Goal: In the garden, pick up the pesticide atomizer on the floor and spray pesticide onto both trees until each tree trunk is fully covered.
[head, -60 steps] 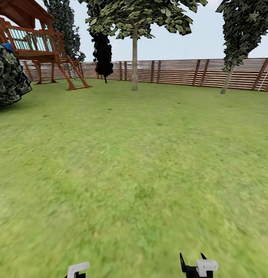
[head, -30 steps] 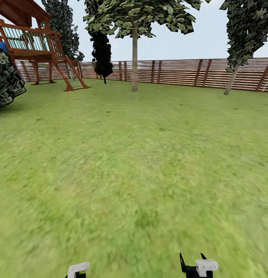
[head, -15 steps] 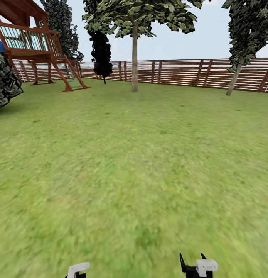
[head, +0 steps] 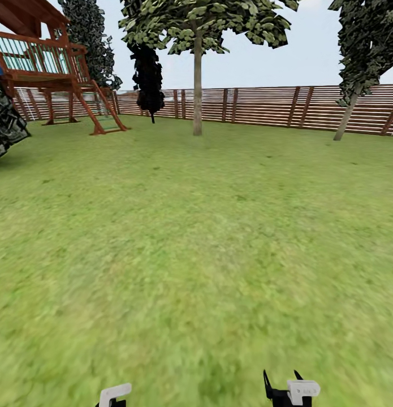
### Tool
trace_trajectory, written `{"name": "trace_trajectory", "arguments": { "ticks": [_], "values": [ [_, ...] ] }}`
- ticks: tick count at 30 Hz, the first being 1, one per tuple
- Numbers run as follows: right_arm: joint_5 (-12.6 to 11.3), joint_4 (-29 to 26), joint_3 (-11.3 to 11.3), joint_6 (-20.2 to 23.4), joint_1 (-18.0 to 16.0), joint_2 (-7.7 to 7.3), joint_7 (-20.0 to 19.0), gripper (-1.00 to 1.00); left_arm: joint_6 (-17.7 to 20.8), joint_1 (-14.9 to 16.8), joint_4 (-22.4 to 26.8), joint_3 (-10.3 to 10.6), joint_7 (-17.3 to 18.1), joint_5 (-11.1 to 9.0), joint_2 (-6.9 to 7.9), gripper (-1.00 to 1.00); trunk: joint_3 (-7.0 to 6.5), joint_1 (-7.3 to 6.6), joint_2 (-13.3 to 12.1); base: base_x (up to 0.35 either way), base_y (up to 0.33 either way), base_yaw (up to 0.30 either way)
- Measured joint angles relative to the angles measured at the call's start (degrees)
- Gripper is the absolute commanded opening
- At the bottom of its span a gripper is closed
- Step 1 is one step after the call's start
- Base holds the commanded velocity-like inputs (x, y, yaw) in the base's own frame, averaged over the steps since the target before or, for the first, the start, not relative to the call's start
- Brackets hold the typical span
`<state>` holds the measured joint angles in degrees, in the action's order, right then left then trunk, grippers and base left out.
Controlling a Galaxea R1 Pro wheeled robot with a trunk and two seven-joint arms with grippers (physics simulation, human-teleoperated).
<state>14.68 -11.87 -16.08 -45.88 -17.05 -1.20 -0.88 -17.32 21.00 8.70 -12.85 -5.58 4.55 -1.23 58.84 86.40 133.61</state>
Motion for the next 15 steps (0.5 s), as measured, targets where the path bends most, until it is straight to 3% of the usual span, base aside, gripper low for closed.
{"name": "trace_trajectory", "arguments": {
  "ticks": [15],
  "values": [
    [0.0, 0.0, 0.0, 0.0, 0.0, 0.06, 0.0, 1.00, 0.0, 0.0, 0.0, 0.0, 0.0, 0.1, -0.09, -1.00, 0.00, 0.00, 0.0, 0.338, 0.000, 0.000]
  ]
}}
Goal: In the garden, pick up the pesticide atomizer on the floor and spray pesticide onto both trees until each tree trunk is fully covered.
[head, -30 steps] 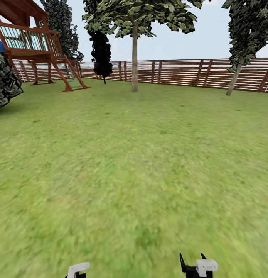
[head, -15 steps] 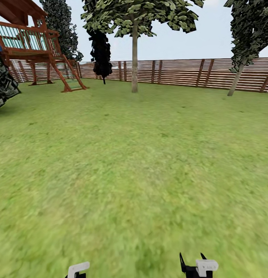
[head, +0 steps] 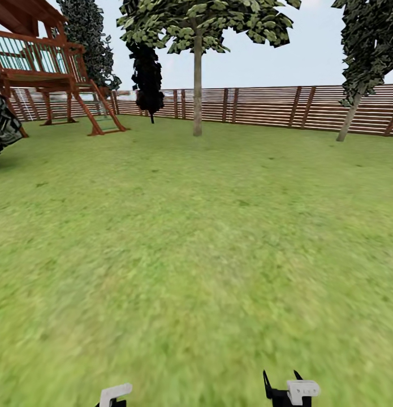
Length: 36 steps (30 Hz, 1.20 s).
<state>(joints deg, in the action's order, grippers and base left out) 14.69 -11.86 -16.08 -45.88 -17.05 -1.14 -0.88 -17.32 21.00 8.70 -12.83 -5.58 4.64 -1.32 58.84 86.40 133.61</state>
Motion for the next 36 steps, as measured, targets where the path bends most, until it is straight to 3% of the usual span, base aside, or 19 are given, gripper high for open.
{"name": "trace_trajectory", "arguments": {
  "ticks": [28, 36],
  "values": [
    [0.0, 0.0, 0.0, 0.0, 0.0, 0.00, 0.0, 1.00, 0.0, 0.0, 0.0, 0.0, 0.0, 0.0, 0.00, -1.00, 0.00, 0.00, 0.0, 0.338, 0.000, 0.000],
    [0.0, 0.0, 0.0, 0.0, 0.0, 0.09, 0.0, 1.00, 0.0, 0.0, 0.0, 0.0, 0.0, 0.0, 0.00, -1.00, 0.64, 0.00, 0.0, 0.338, 0.000, 0.000]
  ]
}}
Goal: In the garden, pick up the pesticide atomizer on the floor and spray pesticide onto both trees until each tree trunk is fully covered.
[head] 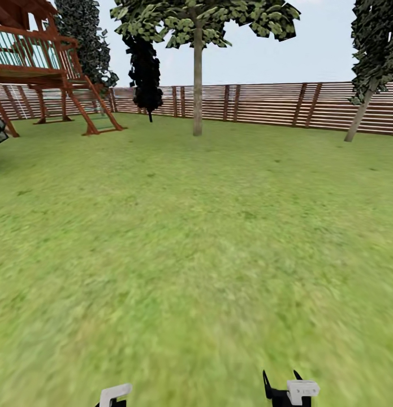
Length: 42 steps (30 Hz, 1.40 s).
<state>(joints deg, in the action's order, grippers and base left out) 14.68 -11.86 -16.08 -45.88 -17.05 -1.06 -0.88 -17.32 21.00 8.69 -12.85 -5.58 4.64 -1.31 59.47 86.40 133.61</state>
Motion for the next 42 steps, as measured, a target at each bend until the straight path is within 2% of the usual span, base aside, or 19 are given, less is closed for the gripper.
{"name": "trace_trajectory", "arguments": {
  "ticks": [42],
  "values": [
    [0.0, 0.0, 0.0, 0.0, 0.0, 0.00, 0.0, 1.00, 0.0, 0.0, 0.0, 0.0, 0.0, 0.0, 0.02, -1.00, 0.15, 0.00, 0.0, 0.338, 0.000, 0.000]
  ]
}}
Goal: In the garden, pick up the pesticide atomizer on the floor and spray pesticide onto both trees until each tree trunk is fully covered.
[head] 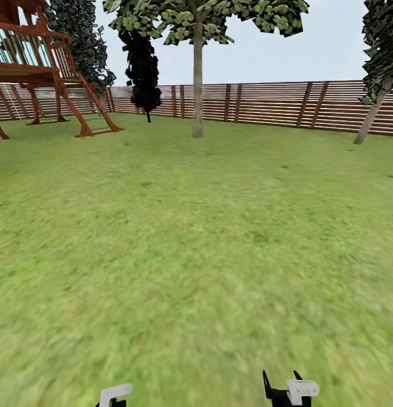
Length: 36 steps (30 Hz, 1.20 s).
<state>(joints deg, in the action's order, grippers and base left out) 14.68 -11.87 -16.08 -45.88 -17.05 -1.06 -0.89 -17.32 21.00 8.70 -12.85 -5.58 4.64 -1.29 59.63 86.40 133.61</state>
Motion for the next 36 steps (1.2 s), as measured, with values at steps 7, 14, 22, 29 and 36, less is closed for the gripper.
{"name": "trace_trajectory", "arguments": {
  "ticks": [7, 14, 22, 29, 36],
  "values": [
    [0.0, 0.0, 0.0, 0.0, 0.0, 0.00, 0.0, 1.00, 0.0, 0.0, 0.0, 0.0, 0.0, 0.0, -0.01, -1.00, 0.00, 0.00, 0.0, 0.338, 0.000, 0.000],
    [0.0, 0.0, 0.0, 0.0, 0.0, 0.00, 0.0, 1.00, 0.0, 0.0, 0.0, 0.0, 0.0, 0.0, 0.02, -1.00, 0.00, 0.00, 0.0, 0.338, 0.000, 0.000],
    [0.0, 0.0, 0.0, 0.0, 0.0, 0.00, 0.0, 1.00, 0.0, 0.0, 0.0, 0.0, 0.0, 0.0, 0.05, -1.00, 0.00, 0.00, 0.0, 0.338, 0.000, 0.000],
    [0.0, 0.0, 0.0, 0.0, 0.0, 0.00, 0.0, 1.00, 0.0, 0.0, 0.0, 0.0, 0.0, 0.0, 0.04, -1.00, 0.00, 0.00, 0.0, 0.338, 0.000, 0.000],
    [0.0, 0.0, 0.0, 0.0, 0.0, 0.00, 0.0, 1.00, 0.0, 0.0, 0.0, 0.0, 0.0, 0.1, 0.06, -1.00, 0.00, 0.00, 0.0, 0.338, 0.000, 0.000]
  ]
}}
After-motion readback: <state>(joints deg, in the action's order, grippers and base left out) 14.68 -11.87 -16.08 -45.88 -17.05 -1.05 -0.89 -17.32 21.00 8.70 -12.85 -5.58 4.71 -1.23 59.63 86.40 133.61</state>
